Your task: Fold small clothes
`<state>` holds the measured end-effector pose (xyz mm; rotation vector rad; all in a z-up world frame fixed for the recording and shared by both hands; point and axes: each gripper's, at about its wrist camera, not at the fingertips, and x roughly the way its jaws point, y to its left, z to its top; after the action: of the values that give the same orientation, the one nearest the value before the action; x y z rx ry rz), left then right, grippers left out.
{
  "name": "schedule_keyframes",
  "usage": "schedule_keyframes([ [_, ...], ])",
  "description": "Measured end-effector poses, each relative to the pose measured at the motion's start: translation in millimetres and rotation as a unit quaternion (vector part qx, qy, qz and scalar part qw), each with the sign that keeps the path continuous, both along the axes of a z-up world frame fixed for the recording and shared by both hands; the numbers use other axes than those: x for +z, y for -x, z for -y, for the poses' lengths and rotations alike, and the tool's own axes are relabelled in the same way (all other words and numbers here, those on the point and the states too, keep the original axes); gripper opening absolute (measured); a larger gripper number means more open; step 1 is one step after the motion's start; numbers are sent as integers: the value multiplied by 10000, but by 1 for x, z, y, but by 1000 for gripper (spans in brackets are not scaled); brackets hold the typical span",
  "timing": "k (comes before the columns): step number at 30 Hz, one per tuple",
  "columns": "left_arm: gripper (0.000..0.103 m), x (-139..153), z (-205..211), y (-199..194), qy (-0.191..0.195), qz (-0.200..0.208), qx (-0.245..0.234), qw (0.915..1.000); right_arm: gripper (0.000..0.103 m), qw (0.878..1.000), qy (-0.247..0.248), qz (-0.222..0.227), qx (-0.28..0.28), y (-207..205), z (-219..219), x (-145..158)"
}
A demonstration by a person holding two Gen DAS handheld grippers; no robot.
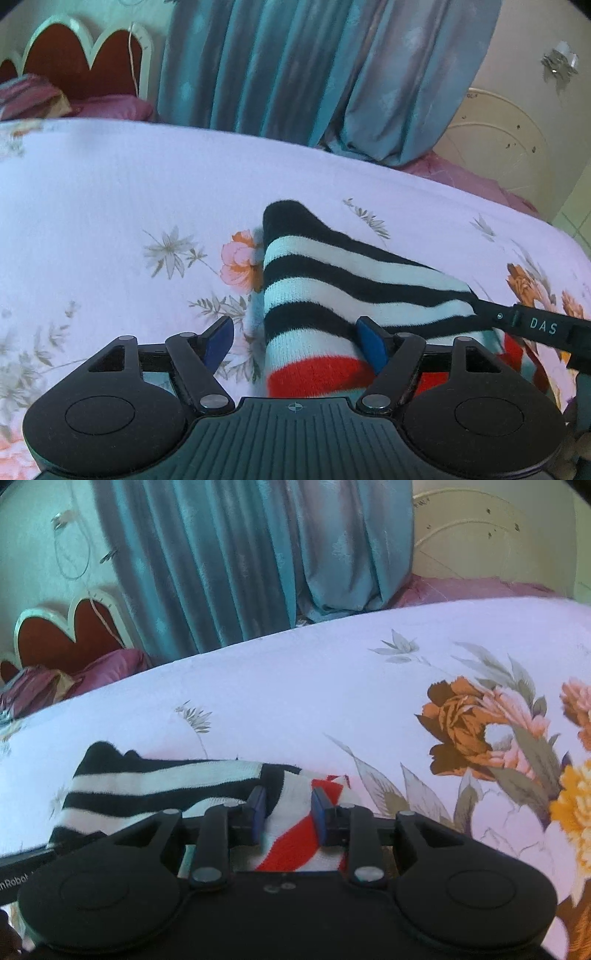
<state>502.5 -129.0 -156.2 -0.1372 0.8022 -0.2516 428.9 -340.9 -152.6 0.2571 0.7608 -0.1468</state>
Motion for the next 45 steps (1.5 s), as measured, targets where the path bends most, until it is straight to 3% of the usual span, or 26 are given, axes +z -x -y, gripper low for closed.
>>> schedule_keyframes([
  [3,72,9,-6,13,19,45,-26,10000,35,9999,-37,79,71,13,-3,12],
  [8,72,23,-11,45,-82,244,-240,9994,35,9992,39,292,253,50,-13,32],
  [13,72,25,-12,76,-143,239,-430,9987,35,9975,473,306,429,89,-25,35],
  [16,72,23,-14,84,-90,194,-372,9991,35,9944,914,-10,527,98,-29,22],
  [20,72,30,-13,91,-179,217,-472,9985,34,9979,597,-5,258,113,-18,28],
  [34,72,20,-18,129,-237,45,-795,9965,33,9984,570,-11,59,163,-31,30],
  [37,72,17,-20,132,-226,-21,-847,9961,34,9975,635,-303,75,168,-30,15],
  [42,72,13,-26,139,-185,-90,-880,9959,31,9987,449,-177,-134,182,-31,21],
  [45,72,10,-27,138,-187,-145,-965,9950,32,9980,453,-403,-163,185,-28,10],
])
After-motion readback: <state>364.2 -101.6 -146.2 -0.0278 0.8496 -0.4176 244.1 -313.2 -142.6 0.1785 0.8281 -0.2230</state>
